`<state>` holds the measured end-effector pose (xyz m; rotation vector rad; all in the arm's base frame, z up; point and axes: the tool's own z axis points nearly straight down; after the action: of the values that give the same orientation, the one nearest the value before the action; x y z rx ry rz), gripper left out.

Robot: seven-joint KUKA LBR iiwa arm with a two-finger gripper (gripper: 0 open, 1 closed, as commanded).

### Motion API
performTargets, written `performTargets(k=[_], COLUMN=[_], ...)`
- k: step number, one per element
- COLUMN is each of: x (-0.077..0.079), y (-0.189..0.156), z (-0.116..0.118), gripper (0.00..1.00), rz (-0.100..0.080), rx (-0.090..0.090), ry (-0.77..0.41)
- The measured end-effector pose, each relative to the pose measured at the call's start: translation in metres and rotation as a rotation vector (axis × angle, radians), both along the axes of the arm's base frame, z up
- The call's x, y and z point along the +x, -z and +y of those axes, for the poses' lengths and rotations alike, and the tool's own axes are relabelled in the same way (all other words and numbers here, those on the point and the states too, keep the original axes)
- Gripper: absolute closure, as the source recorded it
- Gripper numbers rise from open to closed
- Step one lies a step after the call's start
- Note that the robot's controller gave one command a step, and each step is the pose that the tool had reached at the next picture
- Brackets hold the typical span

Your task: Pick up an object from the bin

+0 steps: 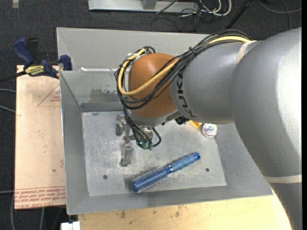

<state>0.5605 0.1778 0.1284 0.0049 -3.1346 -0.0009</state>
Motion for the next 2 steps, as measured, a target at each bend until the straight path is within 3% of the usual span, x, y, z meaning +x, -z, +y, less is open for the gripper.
performTargets(k=[1,2], x=[-0.084,-0.06], y=[-0.003,0.06], z=[-0.051,-0.095], gripper=[0.0,0.0], rz=[-0.001,-0.01], rx=[-0.001,0.001], ry=[-0.184,-0.322])
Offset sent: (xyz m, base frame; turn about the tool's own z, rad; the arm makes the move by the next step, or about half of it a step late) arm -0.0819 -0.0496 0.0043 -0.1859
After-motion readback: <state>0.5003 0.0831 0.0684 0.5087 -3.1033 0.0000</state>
